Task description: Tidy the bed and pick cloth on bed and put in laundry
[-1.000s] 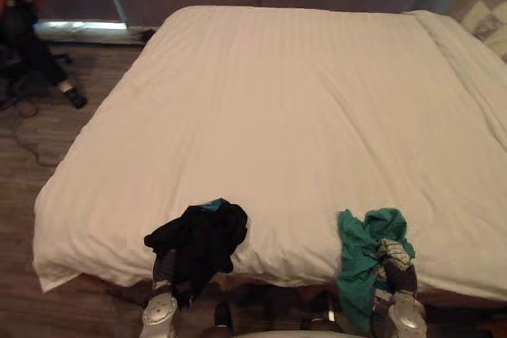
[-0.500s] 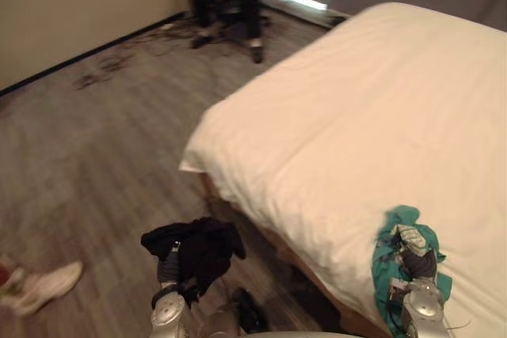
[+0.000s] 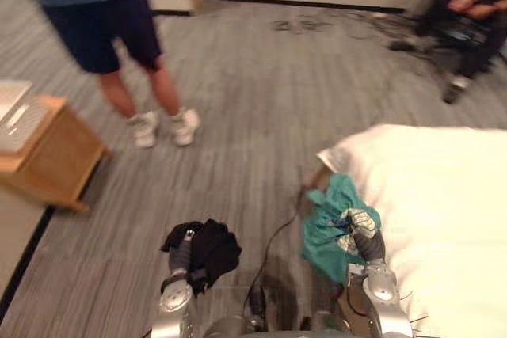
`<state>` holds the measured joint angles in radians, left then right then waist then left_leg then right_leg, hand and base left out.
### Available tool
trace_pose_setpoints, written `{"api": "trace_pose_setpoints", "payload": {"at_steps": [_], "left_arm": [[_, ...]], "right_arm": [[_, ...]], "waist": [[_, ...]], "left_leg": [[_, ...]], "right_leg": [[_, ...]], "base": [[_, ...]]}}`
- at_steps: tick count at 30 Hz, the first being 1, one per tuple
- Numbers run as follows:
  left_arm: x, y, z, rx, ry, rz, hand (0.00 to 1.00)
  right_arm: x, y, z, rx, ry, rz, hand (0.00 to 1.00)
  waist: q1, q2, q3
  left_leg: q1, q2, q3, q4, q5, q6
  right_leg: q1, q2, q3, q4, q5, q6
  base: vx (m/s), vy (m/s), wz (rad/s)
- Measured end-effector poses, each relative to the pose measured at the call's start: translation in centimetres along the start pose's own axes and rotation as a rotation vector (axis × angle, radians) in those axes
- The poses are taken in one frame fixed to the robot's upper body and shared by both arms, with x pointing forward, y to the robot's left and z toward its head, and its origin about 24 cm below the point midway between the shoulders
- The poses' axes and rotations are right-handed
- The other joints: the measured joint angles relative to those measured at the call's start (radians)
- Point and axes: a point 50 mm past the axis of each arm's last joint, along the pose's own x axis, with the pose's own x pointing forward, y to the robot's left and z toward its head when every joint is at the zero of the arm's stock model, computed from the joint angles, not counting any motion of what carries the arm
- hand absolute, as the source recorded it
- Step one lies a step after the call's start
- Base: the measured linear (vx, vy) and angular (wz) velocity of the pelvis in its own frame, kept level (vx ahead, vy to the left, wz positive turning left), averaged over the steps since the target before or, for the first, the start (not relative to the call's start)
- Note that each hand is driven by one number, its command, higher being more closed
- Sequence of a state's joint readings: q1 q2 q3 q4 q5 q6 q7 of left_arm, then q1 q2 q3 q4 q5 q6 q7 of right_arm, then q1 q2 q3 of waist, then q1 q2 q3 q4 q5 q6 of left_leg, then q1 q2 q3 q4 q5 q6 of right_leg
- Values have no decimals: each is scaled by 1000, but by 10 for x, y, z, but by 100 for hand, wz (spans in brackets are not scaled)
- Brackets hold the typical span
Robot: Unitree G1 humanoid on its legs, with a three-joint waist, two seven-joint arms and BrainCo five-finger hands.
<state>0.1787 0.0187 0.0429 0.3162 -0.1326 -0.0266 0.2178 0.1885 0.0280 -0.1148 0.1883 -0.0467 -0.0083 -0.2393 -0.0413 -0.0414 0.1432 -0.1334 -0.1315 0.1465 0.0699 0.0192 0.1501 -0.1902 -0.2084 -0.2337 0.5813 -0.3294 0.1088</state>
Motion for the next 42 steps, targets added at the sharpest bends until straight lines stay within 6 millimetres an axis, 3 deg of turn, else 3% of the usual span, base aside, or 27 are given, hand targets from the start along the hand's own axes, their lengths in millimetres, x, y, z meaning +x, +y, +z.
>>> {"api": "trace_pose_setpoints", "payload": {"at_steps": [1,2,5,9,10,15,18,24,27,29,30,31,32,34,35,37,39,42], "left_arm": [[0,1,1,12,-5,-5,100],[-3,3,-4,24,12,-4,100],[-9,2,-14,51,39,-14,100],[-11,-8,-15,31,44,-38,100],[-19,-11,-41,56,148,-73,100],[-19,-10,-41,56,150,-69,100],[-18,-4,-55,80,213,-53,100],[-21,20,-80,94,340,11,100],[-18,31,-80,110,351,40,100],[-11,30,-72,96,327,40,100],[-8,30,-69,84,316,46,100],[-6,29,-67,74,310,52,100],[-6,29,-66,67,307,55,100],[-2,28,-62,51,295,62,100],[-1,26,-58,28,281,69,100],[1,24,-53,20,259,63,100],[3,21,-46,8,224,54,100],[5,18,-36,-4,182,43,100]], "right_arm": [[0,3,1,11,-3,6,100],[0,4,2,17,-10,11,100],[-1,5,3,18,-13,16,100],[-3,4,-1,28,2,15,100],[-19,-6,-43,-9,169,7,100],[-19,-7,-44,-10,172,4,100],[-18,-11,-57,-17,232,-14,100],[-25,-27,-90,-45,404,-66,100],[-21,-40,-89,-72,407,-97,100],[-16,-46,-84,-86,386,-111,100],[-9,-50,-77,-102,357,-113,100],[-5,-52,-70,-114,327,-115,100],[-3,-53,-66,-117,310,-118,100],[4,-54,-55,-121,261,-125,100],[10,-52,-45,-121,225,-122,100],[14,-51,-40,-119,206,-122,100],[18,-53,-36,-127,191,-127,100],[28,-53,-23,-140,151,-131,100]], "waist": [[5,-19,2],[9,-13,1],[45,-3,1],[54,3,-4],[56,45,-81],[55,45,-81],[56,44,-82],[50,44,-82],[46,49,-77],[48,52,-70],[53,65,-51],[58,80,-40],[58,85,-33],[54,80,-10],[61,74,-1],[58,74,2],[60,69,7],[71,78,15]], "left_leg": [[3,-26,-21,0,1,-1],[10,-33,-46,-4,1,-2],[23,-9,-41,-18,4,-8],[44,10,-30,-33,1,-14],[95,63,-36,-166,58,-94],[96,64,-34,-166,58,-94],[111,67,-17,-166,52,-103],[148,83,-4,-171,35,-119],[139,92,-10,-148,9,-132],[77,106,-14,-11,-65,-165],[50,126,-12,99,-127,-196],[28,149,-10,197,-178,-255],[15,158,-7,246,-187,-268],[-77,179,15,437,-153,-280],[-151,206,73,528,-189,-228],[-193,220,118,492,-196,-215],[-223,219,171,353,-185,-215],[-261,223,269,72,-75,-202]], "right_leg": [[-10,-3,73,-125,31,16],[-9,12,113,-204,149,9],[34,42,128,-307,207,0],[108,71,132,-441,271,-3],[168,143,139,-602,353,-45],[168,144,141,-602,353,-45],[179,147,157,-603,353,-45],[204,164,166,-595,334,-66],[205,173,149,-564,300,-77],[214,172,122,-556,286,-87],[234,177,117,-548,271,-96],[257,184,114,-550,256,-107],[267,189,114,-549,248,-115],[288,182,111,-550,231,-133],[293,158,112,-552,218,-134],[296,142,111,-558,206,-124],[308,113,107,-574,187,-105],[346,83,101,-592,122,-47]], "base": [[144,-61,91],[178,-72,74],[149,-43,-9],[80,-19,-18],[34,-5,-9],[0,0,-1],[5,-4,-16],[16,-54,-9],[2,-80,14],[67,-92,35],[81,-70,11],[77,-44,9],[87,-42,26],[90,-57,20],[116,-43,-2],[224,11,1],[326,82,7],[446,155,-3]]}}
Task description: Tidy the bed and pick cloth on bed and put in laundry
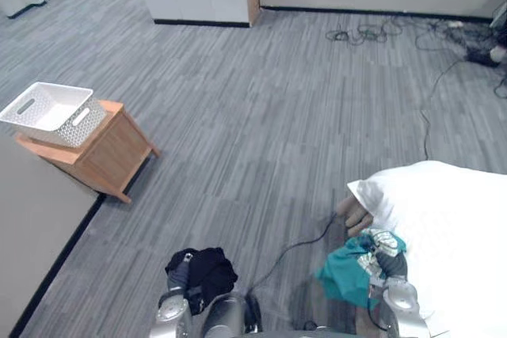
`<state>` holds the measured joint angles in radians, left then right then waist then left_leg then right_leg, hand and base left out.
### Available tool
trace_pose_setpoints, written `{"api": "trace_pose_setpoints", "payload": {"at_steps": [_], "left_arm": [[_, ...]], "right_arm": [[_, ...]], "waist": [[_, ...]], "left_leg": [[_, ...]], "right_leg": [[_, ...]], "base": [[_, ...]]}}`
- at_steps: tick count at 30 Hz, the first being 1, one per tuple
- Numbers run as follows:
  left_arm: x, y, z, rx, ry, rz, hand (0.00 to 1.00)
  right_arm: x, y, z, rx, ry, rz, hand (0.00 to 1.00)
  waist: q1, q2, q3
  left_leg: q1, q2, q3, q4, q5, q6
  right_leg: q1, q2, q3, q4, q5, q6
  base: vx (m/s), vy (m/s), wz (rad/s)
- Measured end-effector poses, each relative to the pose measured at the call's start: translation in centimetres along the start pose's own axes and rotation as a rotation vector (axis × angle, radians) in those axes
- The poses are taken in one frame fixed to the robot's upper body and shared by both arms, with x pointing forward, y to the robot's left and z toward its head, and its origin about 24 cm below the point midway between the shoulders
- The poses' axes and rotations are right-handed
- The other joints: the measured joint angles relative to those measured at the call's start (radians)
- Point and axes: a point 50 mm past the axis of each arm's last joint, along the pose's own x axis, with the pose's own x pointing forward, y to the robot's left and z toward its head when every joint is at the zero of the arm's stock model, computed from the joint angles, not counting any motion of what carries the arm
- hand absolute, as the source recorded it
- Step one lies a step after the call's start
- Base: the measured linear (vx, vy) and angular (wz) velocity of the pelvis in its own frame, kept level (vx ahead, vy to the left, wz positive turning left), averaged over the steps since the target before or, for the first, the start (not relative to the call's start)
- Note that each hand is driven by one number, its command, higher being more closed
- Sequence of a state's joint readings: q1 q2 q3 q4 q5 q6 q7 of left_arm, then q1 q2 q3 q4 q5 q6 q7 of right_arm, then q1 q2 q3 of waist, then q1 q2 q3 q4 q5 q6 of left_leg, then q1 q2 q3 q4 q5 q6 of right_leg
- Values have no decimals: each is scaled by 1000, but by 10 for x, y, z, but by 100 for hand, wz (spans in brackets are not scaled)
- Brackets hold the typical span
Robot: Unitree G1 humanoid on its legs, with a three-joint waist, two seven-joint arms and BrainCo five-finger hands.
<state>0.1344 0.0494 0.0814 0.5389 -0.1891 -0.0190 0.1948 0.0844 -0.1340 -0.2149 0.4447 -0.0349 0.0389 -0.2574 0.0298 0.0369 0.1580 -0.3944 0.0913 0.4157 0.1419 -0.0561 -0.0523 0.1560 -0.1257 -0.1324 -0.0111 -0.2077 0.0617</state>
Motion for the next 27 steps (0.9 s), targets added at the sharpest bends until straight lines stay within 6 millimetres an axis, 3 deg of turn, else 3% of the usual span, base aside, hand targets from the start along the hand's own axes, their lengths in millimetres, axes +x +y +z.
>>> {"api": "trace_pose_setpoints", "payload": {"at_steps": [1,2,4,5,6,7,8,9,10,11,13,14,15,16,17,18,19,20,22,23,24,25,26,27], "left_arm": [[0,0,1,1,-3,0,100],[1,3,2,0,-5,9,100],[1,3,2,-17,-8,14,100],[0,2,2,-19,-6,11,100],[-2,3,-2,-19,7,7,100],[-3,4,-5,-14,19,2,100],[-3,4,-6,-10,24,1,100],[-4,3,-7,-3,25,-7,100],[-5,-1,-7,3,24,-20,100],[-5,-1,-7,4,21,-23,100],[-2,-7,-1,26,5,-49,100],[-1,-10,2,30,-5,-58,100],[1,-13,6,31,-15,-68,100],[2,-14,7,34,-15,-70,100],[4,-14,6,40,-5,-66,100],[4,-12,3,48,4,-60,100],[3,-9,0,55,16,-52,100],[2,-5,-6,58,40,-40,100],[-3,-7,-20,49,87,-40,100],[-7,-11,-26,30,106,-44,100],[-8,-12,-27,20,110,-43,100],[-10,-16,-30,-4,120,-46,100],[-11,-18,-31,-13,122,-51,100],[-14,-18,-32,-34,123,-51,100]], "right_arm": [[1,0,1,-9,-5,1,100],[1,4,0,-13,7,12,100],[-3,14,-4,-30,15,61,100],[-4,16,-5,-33,20,64,100],[-6,19,-9,-41,33,81,100],[-8,24,-12,-43,46,102,100],[-9,26,-14,-51,53,110,100],[-10,27,-17,-69,59,117,100],[-11,25,-20,-76,63,114,100],[-12,24,-20,-76,63,113,100],[-13,23,-18,-72,48,110,100],[-14,22,-17,-71,44,107,100],[-14,19,-17,-66,41,97,100],[-14,19,-17,-64,43,94,100],[-15,19,-19,-65,49,94,100],[-17,17,-21,-67,54,91,100],[-18,17,-23,-69,56,91,100],[-19,15,-23,-78,57,92,100],[-16,18,-16,-72,33,97,100],[-14,20,-10,-67,13,102,100],[-14,22,-8,-68,7,108,100],[-12,24,-4,-78,-9,126,100],[-13,25,-4,-81,-9,133,100],[-12,24,-4,-88,-12,136,100]], "waist": [[8,2,0],[21,-33,4],[30,-90,1],[30,-101,4],[32,-111,8],[23,-114,10],[14,-113,11],[7,-99,19],[-2,-79,27],[-10,-69,29],[-37,-58,36],[-45,-59,36],[-65,-52,41],[-71,-42,47],[-72,-32,53],[-72,-51,44],[-70,-59,42],[-70,-41,44],[-70,4,30],[-64,28,31],[-61,36,35],[-55,66,51],[-45,79,59],[-26,81,73]], "left_leg": [[-3,8,2,0,25,19],[1,-18,8,52,53,87],[8,-69,10,122,8,160],[20,-74,15,146,-4,167],[68,-82,6,176,-54,188],[141,-97,-18,169,-86,197],[185,-103,-38,151,-93,196],[292,-110,-82,94,-96,194],[388,-106,-128,29,-96,193],[424,-103,-150,4,-99,188],[512,-87,-238,-44,-124,150],[519,-79,-261,-45,-130,143],[542,-46,-301,-46,-149,116],[551,-30,-312,-46,-157,103],[583,-2,-321,-54,-170,80],[630,20,-326,-63,-197,33],[672,34,-335,-74,-227,-10],[720,66,-340,-70,-251,-32],[701,140,-345,53,-227,-50],[608,199,-366,290,-156,-49],[553,226,-374,410,-95,-43],[441,298,-389,664,17,-23],[385,323,-384,796,14,-19],[310,317,-379,968,-31,34]], "right_leg": [[5,-3,2,2,-17,11],[25,-45,3,24,-39,43],[-25,-115,12,213,-47,98],[-49,-130,23,308,-42,130],[-118,-147,63,537,12,216],[-205,-142,106,818,50,216],[-237,-136,107,934,49,215],[-282,-125,77,1076,37,191],[-321,-117,9,1115,9,117],[-345,-116,-22,1111,-6,88],[-476,-113,-87,966,-54,33],[-509,-112,-88,901,-63,33],[-551,-95,-82,715,-51,41],[-561,-90,-77,601,-17,46],[-562,-84,-34,332,85,52],[-566,-89,18,177,160,72],[-565,-99,57,140,158,84],[-580,-80,59,227,278,104],[-617,-32,43,403,276,57],[-604,6,5,474,191,-4],[-582,23,-8,476,165,-21],[-494,67,-44,426,143,-47],[-439,94,-56,395,137,-61],[-331,123,-66,330,126,-90]], "base": [[540,232,-23],[468,168,-14],[713,222,8],[695,203,23],[793,219,27],[772,202,34],[735,163,53],[583,89,67],[576,64,71],[561,-10,81],[549,-135,104],[550,-255,127],[432,-254,106],[547,-364,118],[596,-424,101],[753,-556,101],[664,-488,73],[804,-585,38],[718,-543,16],[467,-431,8],[587,-490,10],[466,-322,8],[562,-320,11],[514,-261,8]]}}
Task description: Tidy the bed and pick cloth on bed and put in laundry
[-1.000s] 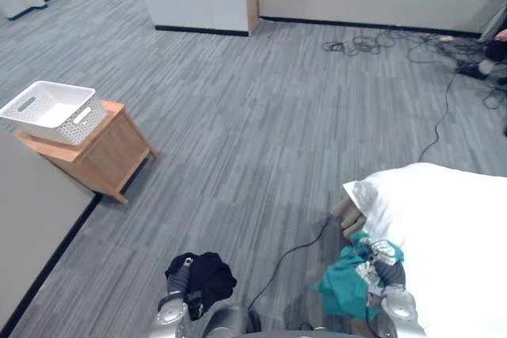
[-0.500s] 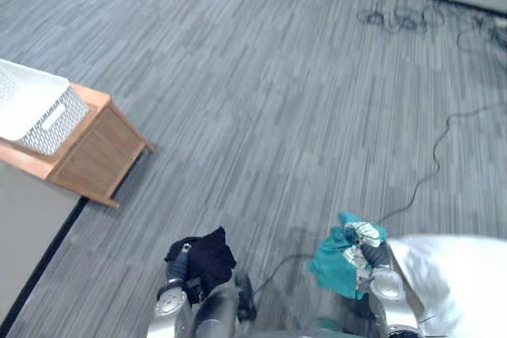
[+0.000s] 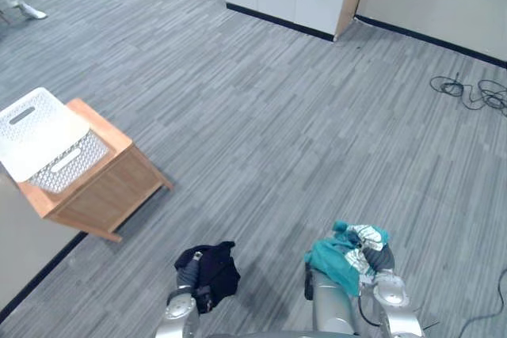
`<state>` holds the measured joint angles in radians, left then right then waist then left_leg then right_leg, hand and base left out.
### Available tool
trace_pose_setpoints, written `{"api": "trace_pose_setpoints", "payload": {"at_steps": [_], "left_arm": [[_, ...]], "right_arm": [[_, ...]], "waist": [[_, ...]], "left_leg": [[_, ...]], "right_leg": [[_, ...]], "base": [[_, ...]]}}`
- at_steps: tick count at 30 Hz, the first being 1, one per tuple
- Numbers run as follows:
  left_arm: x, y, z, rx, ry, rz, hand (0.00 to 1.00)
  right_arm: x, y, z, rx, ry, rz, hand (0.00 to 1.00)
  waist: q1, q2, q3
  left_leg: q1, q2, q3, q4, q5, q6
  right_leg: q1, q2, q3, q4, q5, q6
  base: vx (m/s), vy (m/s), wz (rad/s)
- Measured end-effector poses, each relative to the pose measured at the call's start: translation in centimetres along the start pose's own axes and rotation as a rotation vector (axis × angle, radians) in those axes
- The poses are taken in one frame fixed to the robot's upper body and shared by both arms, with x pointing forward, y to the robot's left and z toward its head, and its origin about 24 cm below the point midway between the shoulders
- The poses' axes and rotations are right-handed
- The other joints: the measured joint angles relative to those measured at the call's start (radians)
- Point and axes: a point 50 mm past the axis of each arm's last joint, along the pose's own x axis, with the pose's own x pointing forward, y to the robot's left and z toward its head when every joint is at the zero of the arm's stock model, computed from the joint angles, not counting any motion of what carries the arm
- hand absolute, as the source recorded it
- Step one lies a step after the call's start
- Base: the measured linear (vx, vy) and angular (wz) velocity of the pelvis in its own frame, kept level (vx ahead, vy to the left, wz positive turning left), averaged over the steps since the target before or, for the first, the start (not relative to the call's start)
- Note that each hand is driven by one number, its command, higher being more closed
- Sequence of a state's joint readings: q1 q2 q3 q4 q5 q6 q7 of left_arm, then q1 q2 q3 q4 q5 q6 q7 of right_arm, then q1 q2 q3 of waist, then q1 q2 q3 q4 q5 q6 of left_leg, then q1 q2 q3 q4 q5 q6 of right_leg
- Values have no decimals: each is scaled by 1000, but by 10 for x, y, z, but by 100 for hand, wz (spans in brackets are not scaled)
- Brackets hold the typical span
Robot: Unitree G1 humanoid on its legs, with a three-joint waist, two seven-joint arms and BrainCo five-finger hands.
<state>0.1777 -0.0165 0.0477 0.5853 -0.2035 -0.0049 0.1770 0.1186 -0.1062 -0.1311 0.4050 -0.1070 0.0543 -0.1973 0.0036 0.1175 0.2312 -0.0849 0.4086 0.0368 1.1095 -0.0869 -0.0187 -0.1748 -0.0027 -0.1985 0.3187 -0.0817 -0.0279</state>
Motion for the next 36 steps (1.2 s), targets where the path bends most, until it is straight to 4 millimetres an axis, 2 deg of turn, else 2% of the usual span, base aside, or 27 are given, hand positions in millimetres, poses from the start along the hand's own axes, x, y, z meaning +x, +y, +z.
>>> {"api": "trace_pose_setpoints", "payload": {"at_steps": [1,3,4,5,7,8,9,10,11,12,13,14,15,16,17,19,20,23,25,26,28,29,30,32,33,34,36], "left_arm": [[-1,2,0,-10,-3,4,100],[-4,3,2,-34,-21,5,100],[-6,5,3,-39,-30,12,100],[-6,6,4,-43,-34,16,100],[-8,10,2,-74,-33,39,100],[-8,10,1,-82,-31,42,100],[-9,9,0,-99,-26,48,100],[-10,12,-3,-99,-16,60,100],[-12,16,-7,-97,-4,70,100],[-12,15,-10,-103,6,73,100],[-11,17,-6,-100,-5,76,100],[-11,19,-6,-102,-7,83,100],[-10,21,-5,-106,-8,91,100],[-10,21,-5,-101,-6,90,100],[-10,21,-6,-80,4,86,100],[-10,20,-6,-58,5,85,100],[-9,17,-4,-28,-3,70,100],[-3,11,10,36,-47,41,100],[2,10,12,98,-45,46,100],[2,12,11,106,-41,56,100],[-2,29,0,160,-7,94,100],[-3,33,-4,166,8,104,100],[-9,35,-17,151,45,116,100],[-12,29,-25,112,70,109,100],[-15,22,-30,62,89,106,100],[-18,19,-36,32,109,103,100],[-21,21,-39,24,116,111,100]], "right_arm": [[1,1,2,-9,-11,7,100],[2,1,12,-24,-54,18,100],[4,3,18,-28,-74,30,100],[5,4,20,-33,-82,37,100],[7,3,24,-53,-96,54,100],[7,2,23,-60,-96,55,100],[8,0,24,-74,-99,52,100],[8,5,21,-91,-89,67,100],[8,7,18,-98,-75,71,100],[7,7,14,-127,-65,76,100],[7,10,10,-139,-48,81,100],[8,9,10,-139,-45,80,100],[9,14,13,-137,-54,90,100],[9,15,13,-137,-55,93,100],[6,18,10,-131,-44,99,100],[2,18,2,-130,-23,103,100],[0,17,1,-126,-26,98,100],[-1,10,3,-98,-42,72,100],[-2,3,-1,-72,-25,37,100],[-2,4,-1,-64,-21,37,100],[-8,11,-10,-48,13,52,100],[-11,8,-15,-62,25,52,100],[-15,3,-24,-87,53,50,100],[-12,-1,-21,-105,43,47,100],[-11,-4,-19,-117,35,44,100],[-10,-3,-18,-119,31,53,100],[-11,-2,-16,-110,21,50,100]], "waist": [[18,-21,6],[49,-39,7],[68,-47,5],[73,-47,5],[80,-32,-5],[86,-31,-6],[100,-31,-10],[116,-58,-30],[119,-74,-51],[113,-105,-68],[119,-127,-71],[121,-133,-76],[110,-143,-78],[101,-144,-78],[85,-144,-76],[69,-131,-77],[55,-122,-86],[32,-122,-86],[14,-117,-81],[13,-124,-76],[9,-142,-86],[10,-132,-98],[16,-92,-136],[7,-53,-133],[18,-10,-117],[38,8,-104],[45,-8,-102]], "left_leg": [[-59,-52,38,42,-37,25],[-155,-148,98,-46,-94,7],[-203,-207,136,-193,-110,-14],[-220,-231,160,-288,-109,-14],[-244,-266,343,-661,-89,-34],[-242,-272,393,-735,-83,-43],[-240,-273,490,-844,-75,-33],[-239,-279,548,-827,-10,66],[-238,-289,571,-815,2,85],[-233,-315,564,-800,15,183],[-218,-337,536,-770,-8,239],[-210,-347,514,-761,-31,230],[-179,-376,453,-753,-68,219],[-153,-394,417,-758,-82,215],[-48,-438,321,-805,-84,212],[47,-447,230,-857,-81,206],[89,-447,156,-889,-77,201],[151,-439,19,-935,-84,151],[196,-405,-67,-950,-135,67],[218,-400,-76,-956,-147,47],[289,-349,-128,-922,-257,-18],[309,-316,-140,-909,-287,-31],[299,-245,-156,-835,-312,-52],[147,-170,-120,-488,-233,-22],[47,-82,-64,-259,-112,30],[-19,-17,13,-72,-89,45],[-82,-11,140,67,-104,64]], "right_leg": [[88,0,-2,-59,-9,-18],[173,-5,-1,-146,-17,-14],[217,-11,-3,-193,-17,-13],[236,-14,-8,-214,-17,-12],[319,-15,-57,-293,-38,15],[341,-16,-72,-306,-48,26],[383,-15,-90,-322,-71,50],[402,-31,-104,-309,-119,69],[401,-52,-114,-282,-146,85],[393,-83,-148,-170,-179,136],[341,-129,-149,35,-191,170],[295,-149,-137,165,-175,199],[202,-190,-92,434,-105,264],[168,-207,-80,553,-106,261],[133,-239,-78,702,-130,218],[100,-242,-88,697,-162,162],[42,-242,-91,645,-184,134],[-86,-243,-1,365,-185,134],[-118,-243,110,-51,-59,179],[-120,-247,139,-126,-26,197],[-131,-241,182,-113,-12,186],[-140,-217,179,-46,39,199],[-158,-165,146,48,47,192],[-127,-113,87,98,25,137],[-48,-59,56,41,22,100],[43,-20,45,-28,23,70],[147,-13,31,-117,19,43]], "base": [[588,-289,13],[500,-199,2],[475,-84,-10],[491,-23,5],[535,24,37],[563,61,44],[630,80,38],[657,93,42],[696,91,74],[734,103,106],[741,103,110],[716,106,119],[699,50,106],[842,25,178],[815,-38,171],[603,-96,169],[522,-187,188],[422,-240,162],[520,-526,143],[511,-619,97],[457,-613,76],[493,-626,74],[511,-563,65],[515,-599,53],[418,-517,8],[421,-460,-9],[390,-366,-11]]}}
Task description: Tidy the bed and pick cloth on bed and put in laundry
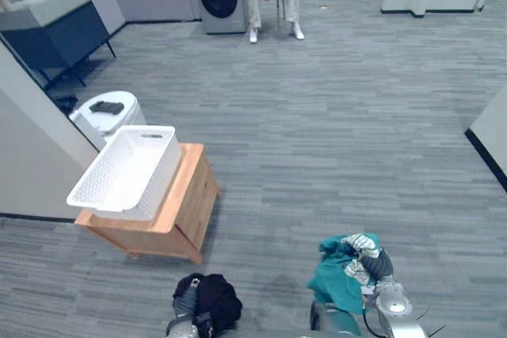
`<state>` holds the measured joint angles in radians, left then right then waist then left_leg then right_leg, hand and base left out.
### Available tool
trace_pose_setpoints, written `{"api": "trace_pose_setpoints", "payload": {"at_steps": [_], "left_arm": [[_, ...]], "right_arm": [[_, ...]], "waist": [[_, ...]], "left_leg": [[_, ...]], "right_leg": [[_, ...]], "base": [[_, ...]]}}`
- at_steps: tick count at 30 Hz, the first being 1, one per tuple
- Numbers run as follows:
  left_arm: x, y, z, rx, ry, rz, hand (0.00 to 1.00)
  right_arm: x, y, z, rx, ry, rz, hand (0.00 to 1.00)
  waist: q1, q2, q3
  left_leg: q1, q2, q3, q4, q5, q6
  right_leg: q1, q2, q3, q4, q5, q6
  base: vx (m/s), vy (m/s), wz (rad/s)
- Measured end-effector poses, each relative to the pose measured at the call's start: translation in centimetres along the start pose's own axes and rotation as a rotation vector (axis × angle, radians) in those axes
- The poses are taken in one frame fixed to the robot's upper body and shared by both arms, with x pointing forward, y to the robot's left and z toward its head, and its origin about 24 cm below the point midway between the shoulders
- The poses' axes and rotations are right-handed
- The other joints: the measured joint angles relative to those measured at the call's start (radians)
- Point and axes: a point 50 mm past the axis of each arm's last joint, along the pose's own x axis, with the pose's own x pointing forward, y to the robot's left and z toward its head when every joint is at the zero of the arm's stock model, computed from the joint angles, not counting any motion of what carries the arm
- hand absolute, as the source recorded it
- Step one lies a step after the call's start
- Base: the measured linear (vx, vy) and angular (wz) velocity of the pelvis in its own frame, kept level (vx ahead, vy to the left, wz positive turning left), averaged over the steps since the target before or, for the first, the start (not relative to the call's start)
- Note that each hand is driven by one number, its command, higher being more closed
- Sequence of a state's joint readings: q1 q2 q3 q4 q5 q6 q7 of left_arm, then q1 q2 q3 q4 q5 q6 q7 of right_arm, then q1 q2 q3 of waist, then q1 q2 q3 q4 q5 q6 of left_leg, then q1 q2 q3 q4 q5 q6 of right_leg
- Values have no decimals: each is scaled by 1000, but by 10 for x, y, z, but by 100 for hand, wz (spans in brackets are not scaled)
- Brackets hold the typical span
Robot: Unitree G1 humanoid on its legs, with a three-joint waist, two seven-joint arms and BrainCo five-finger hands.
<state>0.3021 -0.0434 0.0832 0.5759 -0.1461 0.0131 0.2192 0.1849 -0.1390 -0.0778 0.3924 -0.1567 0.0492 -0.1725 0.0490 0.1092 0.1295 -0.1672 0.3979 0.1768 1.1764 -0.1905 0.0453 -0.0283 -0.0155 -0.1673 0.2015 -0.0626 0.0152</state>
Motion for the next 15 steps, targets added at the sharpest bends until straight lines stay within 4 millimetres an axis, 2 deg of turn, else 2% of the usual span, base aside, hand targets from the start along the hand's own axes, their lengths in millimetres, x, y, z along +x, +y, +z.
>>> {"api": "trace_pose_setpoints", "payload": {"at_steps": [1,2,3,4,5,6,8,10,11,12,13,14,15], "left_arm": [[0,0,2,-3,-9,1,100],[1,-2,10,-12,-39,-5,100],[1,-2,11,-14,-43,-7,100],[1,-4,15,-20,-60,-13,100],[1,-4,17,-21,-66,-17,100],[2,-6,19,-21,-73,-32,100],[2,-12,22,-27,-79,-51,100],[2,-16,25,-19,-86,-68,100],[2,-16,24,-19,-85,-66,100],[2,-13,23,-23,-79,-57,100],[0,-9,17,-23,-63,-43,100],[0,-6,17,-22,-63,-36,100],[2,-3,20,-11,-75,-30,100]], "right_arm": [[0,0,3,4,-13,-2,100],[2,-3,11,5,-44,-11,100],[2,-4,12,4,-47,-11,100],[4,-5,15,6,-54,-16,100],[4,-6,14,7,-54,-20,100],[5,-9,14,11,-49,-32,100],[5,-12,14,12,-50,-44,100],[8,-17,19,-3,-68,-53,100],[9,-17,21,-6,-72,-54,100],[9,-15,20,-6,-72,-50,100],[8,-8,18,-14,-61,-31,100],[7,-4,17,-20,-57,-20,100],[5,6,15,-9,-47,0,100]], "waist": [[0,-4,1],[1,-11,1],[2,-11,1],[9,-11,1],[14,-11,1],[16,-18,1],[14,-30,-6],[20,-39,-10],[21,-38,-11],[22,-49,-16],[20,-70,-36],[20,-85,-47],[14,-127,-54]], "left_leg": [[-22,-7,40,7,-8,4],[-89,-70,124,-89,-21,-17],[-96,-82,138,-124,-24,-23],[-106,-132,221,-341,-42,-57],[-105,-145,260,-426,-41,-58],[-98,-176,354,-595,-35,-66],[-91,-215,490,-782,-19,-78],[-70,-249,625,-934,11,-33],[-62,-258,625,-948,19,-18],[-38,-272,614,-969,79,81],[-17,-306,600,-977,100,143],[-6,-330,586,-984,97,145],[13,-374,541,-1000,82,148]], "right_leg": [[26,1,-4,-22,-7,-11],[69,-4,-10,-72,-13,-21],[75,-5,-14,-78,-14,-22],[101,-7,-41,-118,-16,-26],[119,-6,-55,-132,-18,-27],[154,-6,-91,-162,-16,-20],[192,-7,-149,-194,-25,-8],[237,-6,-217,-191,-66,41],[243,-7,-226,-167,-84,52],[241,-32,-240,-64,-147,82],[190,-89,-239,134,-202,134],[146,-125,-233,259,-212,151],[58,-189,-197,497,-167,200]], "base": [[546,-410,9],[392,-221,12],[440,-208,14],[279,-92,10],[385,-82,36],[342,-56,52],[465,-47,83],[518,19,84],[477,80,63],[491,132,64],[592,184,68],[589,197,90],[484,138,90]]}}
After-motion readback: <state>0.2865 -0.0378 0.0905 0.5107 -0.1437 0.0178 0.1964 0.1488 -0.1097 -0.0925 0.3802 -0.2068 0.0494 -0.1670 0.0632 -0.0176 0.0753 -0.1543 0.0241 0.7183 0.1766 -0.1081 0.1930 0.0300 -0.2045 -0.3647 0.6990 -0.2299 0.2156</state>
